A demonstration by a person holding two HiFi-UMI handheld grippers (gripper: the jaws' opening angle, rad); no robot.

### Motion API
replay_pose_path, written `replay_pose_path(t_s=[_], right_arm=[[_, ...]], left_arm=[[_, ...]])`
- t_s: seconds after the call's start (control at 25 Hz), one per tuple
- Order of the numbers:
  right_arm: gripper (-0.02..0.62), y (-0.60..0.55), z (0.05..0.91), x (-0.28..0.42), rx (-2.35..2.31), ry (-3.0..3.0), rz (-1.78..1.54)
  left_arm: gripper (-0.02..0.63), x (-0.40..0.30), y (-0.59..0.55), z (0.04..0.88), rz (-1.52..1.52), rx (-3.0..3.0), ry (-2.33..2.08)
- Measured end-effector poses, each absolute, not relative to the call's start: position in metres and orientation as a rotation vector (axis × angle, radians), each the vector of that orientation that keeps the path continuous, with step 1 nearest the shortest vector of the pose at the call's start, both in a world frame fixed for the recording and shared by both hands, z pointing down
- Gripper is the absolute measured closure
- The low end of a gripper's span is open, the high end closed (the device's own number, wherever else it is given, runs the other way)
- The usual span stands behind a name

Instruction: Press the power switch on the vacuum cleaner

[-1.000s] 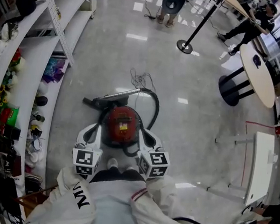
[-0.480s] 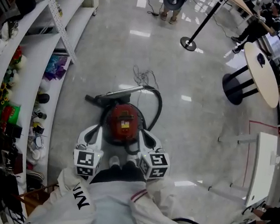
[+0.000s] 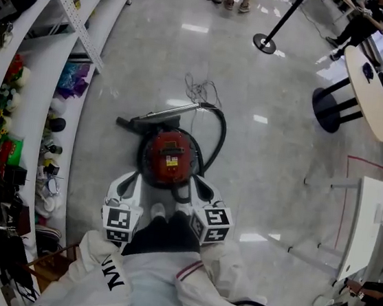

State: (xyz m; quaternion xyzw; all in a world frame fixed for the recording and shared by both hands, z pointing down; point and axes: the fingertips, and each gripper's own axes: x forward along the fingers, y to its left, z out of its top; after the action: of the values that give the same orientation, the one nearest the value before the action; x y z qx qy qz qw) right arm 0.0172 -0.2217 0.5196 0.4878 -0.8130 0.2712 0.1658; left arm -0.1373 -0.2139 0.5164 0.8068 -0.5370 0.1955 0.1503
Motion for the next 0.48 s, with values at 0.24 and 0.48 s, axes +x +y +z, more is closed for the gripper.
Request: replay_pose_path(t_s=[0.24, 0.48], right_arm=[[0.595, -0.225, 0.544, 0.027, 1.396, -2.27, 0.799], [0.595, -0.236, 0.572, 0.024, 1.377, -2.257, 0.831]], left_arm=[[0.606, -0.123, -0.218, 0.538, 0.576, 2.305, -1.492], [0.606, -0.116, -0.223, 0.567, 0.582, 2.281, -1.475]])
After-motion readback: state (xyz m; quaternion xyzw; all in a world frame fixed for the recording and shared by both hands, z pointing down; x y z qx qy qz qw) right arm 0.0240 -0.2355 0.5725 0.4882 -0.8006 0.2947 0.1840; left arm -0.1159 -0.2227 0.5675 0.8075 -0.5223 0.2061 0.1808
